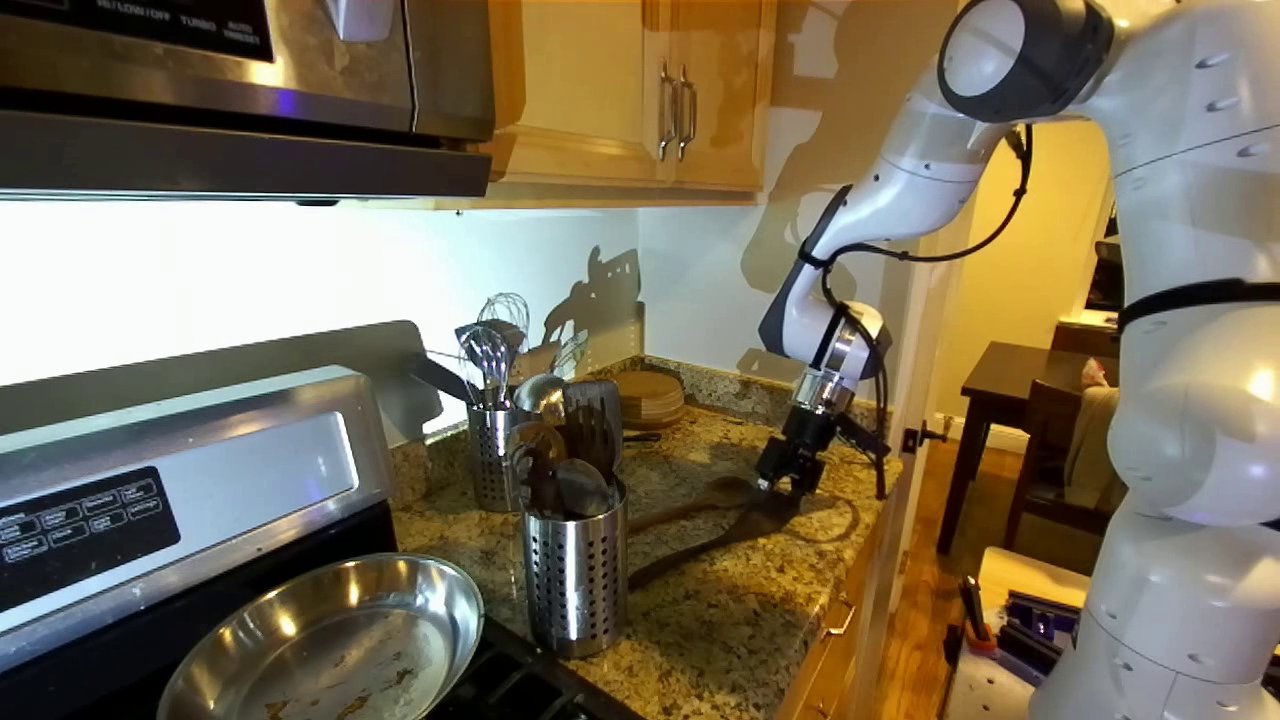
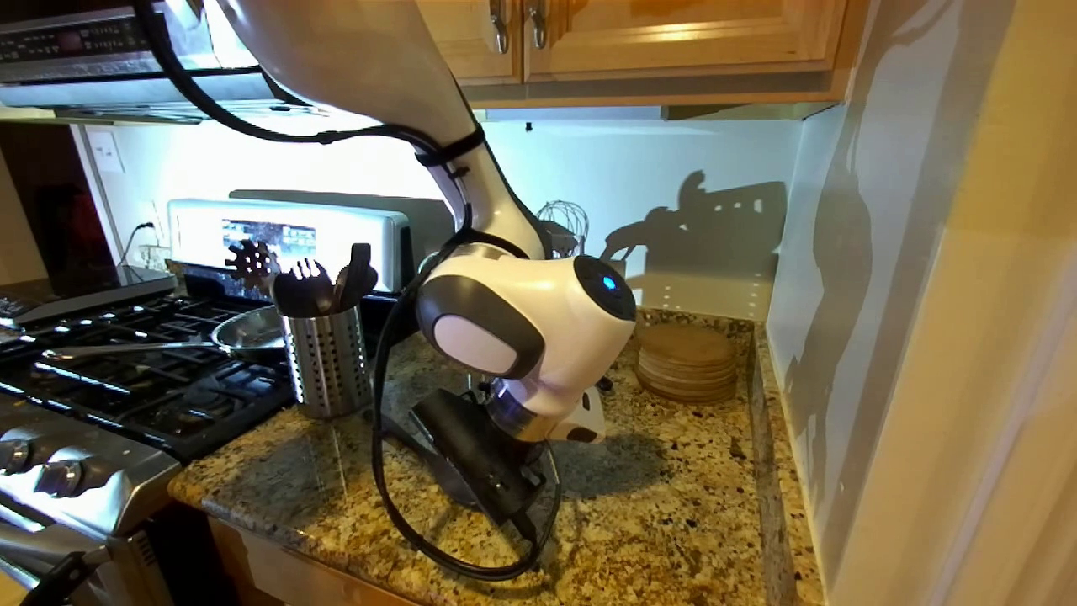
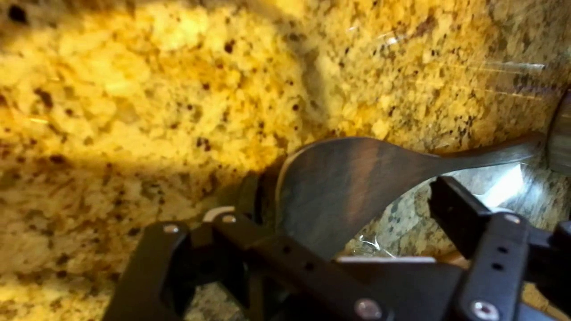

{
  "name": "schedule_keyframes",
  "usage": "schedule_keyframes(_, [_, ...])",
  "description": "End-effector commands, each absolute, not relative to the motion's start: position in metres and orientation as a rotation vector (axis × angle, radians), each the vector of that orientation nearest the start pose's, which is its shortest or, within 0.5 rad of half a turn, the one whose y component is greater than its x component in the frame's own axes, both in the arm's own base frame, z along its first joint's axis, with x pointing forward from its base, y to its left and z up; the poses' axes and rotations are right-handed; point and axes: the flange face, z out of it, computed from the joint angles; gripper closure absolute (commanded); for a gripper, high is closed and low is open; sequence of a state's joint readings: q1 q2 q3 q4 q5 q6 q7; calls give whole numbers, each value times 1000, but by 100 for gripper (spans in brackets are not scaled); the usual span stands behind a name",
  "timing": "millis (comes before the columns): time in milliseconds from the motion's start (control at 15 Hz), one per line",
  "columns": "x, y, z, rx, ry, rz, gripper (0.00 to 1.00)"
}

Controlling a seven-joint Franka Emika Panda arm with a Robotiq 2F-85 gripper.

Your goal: Place the wooden spatula in the cutlery holder at the front of the countertop

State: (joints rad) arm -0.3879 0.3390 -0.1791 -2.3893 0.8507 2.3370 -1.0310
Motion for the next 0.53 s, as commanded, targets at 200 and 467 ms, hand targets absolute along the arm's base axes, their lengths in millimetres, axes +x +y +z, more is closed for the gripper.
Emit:
schedule_keyframes(200, [385, -255, 158, -2537, 346, -160, 53])
schedule_keyframes(467, [383, -258, 158, -2531, 353, -172, 80])
